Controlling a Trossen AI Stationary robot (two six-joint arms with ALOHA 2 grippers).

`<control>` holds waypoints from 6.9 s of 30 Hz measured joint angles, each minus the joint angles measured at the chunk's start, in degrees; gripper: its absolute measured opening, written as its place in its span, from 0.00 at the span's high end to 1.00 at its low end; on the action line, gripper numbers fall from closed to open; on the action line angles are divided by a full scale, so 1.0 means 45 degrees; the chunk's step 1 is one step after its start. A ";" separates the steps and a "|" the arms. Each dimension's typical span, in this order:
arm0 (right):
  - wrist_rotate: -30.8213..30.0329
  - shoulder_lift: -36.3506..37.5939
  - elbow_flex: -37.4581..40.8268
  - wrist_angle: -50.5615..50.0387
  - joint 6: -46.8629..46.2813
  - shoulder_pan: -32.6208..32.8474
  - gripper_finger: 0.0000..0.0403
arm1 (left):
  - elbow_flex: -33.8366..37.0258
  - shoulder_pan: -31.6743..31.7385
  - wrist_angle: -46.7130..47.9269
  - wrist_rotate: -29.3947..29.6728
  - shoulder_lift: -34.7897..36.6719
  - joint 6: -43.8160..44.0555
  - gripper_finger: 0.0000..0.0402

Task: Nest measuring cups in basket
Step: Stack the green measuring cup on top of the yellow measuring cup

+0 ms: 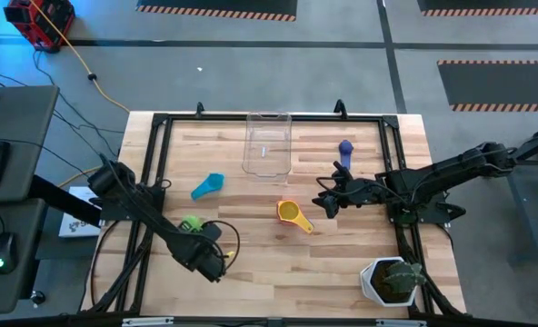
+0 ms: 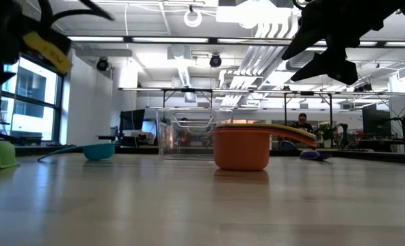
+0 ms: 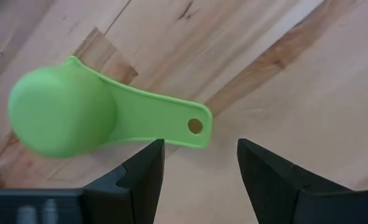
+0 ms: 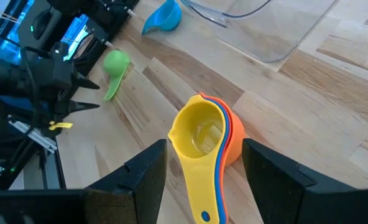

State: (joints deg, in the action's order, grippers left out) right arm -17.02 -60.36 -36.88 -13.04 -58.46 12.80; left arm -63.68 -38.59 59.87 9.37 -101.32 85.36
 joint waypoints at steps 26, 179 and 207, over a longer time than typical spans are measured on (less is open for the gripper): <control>-0.0223 0.0000 0.0000 0.0092 -0.0010 -0.0005 0.50 | 0.0653 0.0063 0.0582 0.0423 -0.0306 -0.0131 0.98; 0.1794 -0.5815 -0.0223 0.1648 -0.4205 0.0898 1.00 | 0.2467 0.5468 -1.2882 0.0267 0.0085 -0.5671 1.00; 0.2258 -0.9641 -0.3959 0.2985 -0.3644 0.1549 1.00 | 0.1744 0.4585 -1.3966 0.0185 -0.1258 -0.4121 1.00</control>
State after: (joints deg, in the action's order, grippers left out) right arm -6.85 -103.74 -54.70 0.39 -74.85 19.77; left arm -55.83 -17.96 -2.97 10.20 -106.98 66.82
